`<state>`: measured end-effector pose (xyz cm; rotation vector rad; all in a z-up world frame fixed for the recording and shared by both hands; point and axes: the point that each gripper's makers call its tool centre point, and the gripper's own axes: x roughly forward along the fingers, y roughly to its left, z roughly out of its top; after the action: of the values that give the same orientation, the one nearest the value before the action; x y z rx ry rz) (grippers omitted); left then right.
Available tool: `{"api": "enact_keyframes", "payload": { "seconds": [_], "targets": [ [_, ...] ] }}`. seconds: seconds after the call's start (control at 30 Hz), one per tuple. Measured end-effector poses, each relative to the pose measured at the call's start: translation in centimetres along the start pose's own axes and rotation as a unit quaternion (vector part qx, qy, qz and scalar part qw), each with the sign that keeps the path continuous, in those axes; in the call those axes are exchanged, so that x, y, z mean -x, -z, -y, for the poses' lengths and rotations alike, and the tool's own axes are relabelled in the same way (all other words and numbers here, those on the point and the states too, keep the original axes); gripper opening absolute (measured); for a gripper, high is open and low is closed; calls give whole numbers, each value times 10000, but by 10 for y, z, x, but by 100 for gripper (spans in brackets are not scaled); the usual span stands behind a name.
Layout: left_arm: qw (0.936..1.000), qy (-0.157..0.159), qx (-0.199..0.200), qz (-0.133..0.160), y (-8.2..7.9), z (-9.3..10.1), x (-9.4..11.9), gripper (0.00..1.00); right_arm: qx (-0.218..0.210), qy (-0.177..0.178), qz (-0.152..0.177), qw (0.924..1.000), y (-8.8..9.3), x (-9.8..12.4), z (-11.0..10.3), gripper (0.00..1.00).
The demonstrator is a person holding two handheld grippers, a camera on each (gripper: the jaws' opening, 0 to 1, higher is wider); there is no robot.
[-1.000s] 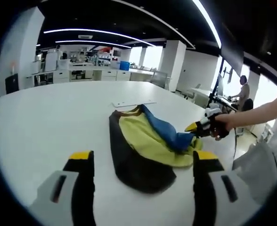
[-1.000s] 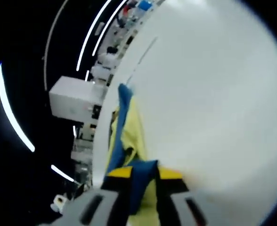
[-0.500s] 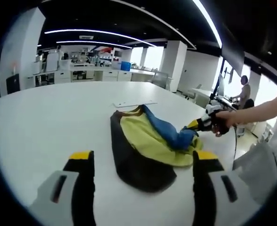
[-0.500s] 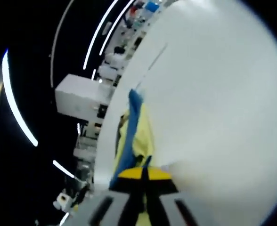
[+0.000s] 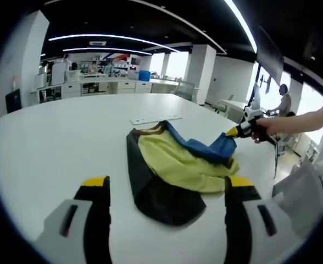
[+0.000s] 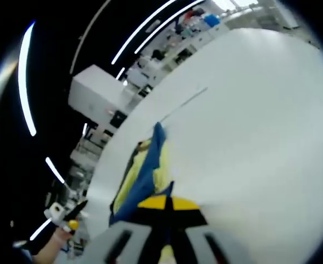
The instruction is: Fold the garment on the visible template until the final outline fits inside the template.
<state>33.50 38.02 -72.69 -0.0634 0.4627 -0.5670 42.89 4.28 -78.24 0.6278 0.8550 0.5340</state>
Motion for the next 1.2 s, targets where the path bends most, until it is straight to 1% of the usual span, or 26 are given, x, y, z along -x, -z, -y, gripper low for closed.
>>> {"api": "enact_keyframes", "payload": {
  "seconds": [0.03,0.1,0.13,0.17,0.3,0.43,0.5,0.63,0.7,0.77,0.8,0.9,1.03,1.13,1.2],
  "targets": [
    [10000,-2,-5,-3,0,0,0,83,-9,6,10,10000,-2,2,1,0],
    [10000,-28,12,22,-1,-2,0,83,163,113,31,9998,-9,6,9,0],
    [10000,-45,22,29,-2,-3,-1,83,390,291,57,9988,-13,10,18,0],
    [10000,-58,28,32,-2,-7,-1,83,502,361,63,9981,-16,12,22,0],
    [9999,-100,65,28,-2,-10,-3,82,386,483,248,9978,-33,21,39,0],
    [9998,-151,117,55,-5,-17,-10,82,471,736,399,9954,-48,31,59,0],
    [9998,-156,131,61,-6,-18,-12,82,339,805,504,9949,-56,37,68,0],
    [9996,-187,173,139,-10,-19,-17,82,349,1008,646,9922,-73,48,89,0],
    [9995,-199,173,146,-11,-17,-20,81,312,1062,765,9909,-82,54,96,0],
    [9995,-212,172,131,-11,-19,-22,81,289,1098,807,9902,-87,59,102,0],
    [9995,-210,181,134,-11,-19,-23,81,321,1184,859,9887,-92,63,107,0],
    [9994,-232,205,137,-10,-22,-26,81,269,1295,932,9868,-100,69,120,0],
    [9994,-246,216,117,-10,-15,-30,81,255,1449,1036,9837,-110,77,135,0],
    [9994,-254,232,98,-9,-18,-32,81,281,1531,1072,9820,-112,84,140,0],
    [9993,-257,243,78,-9,-18,-32,81,264,1601,1102,9806,-116,88,147,0]
  ]
}}
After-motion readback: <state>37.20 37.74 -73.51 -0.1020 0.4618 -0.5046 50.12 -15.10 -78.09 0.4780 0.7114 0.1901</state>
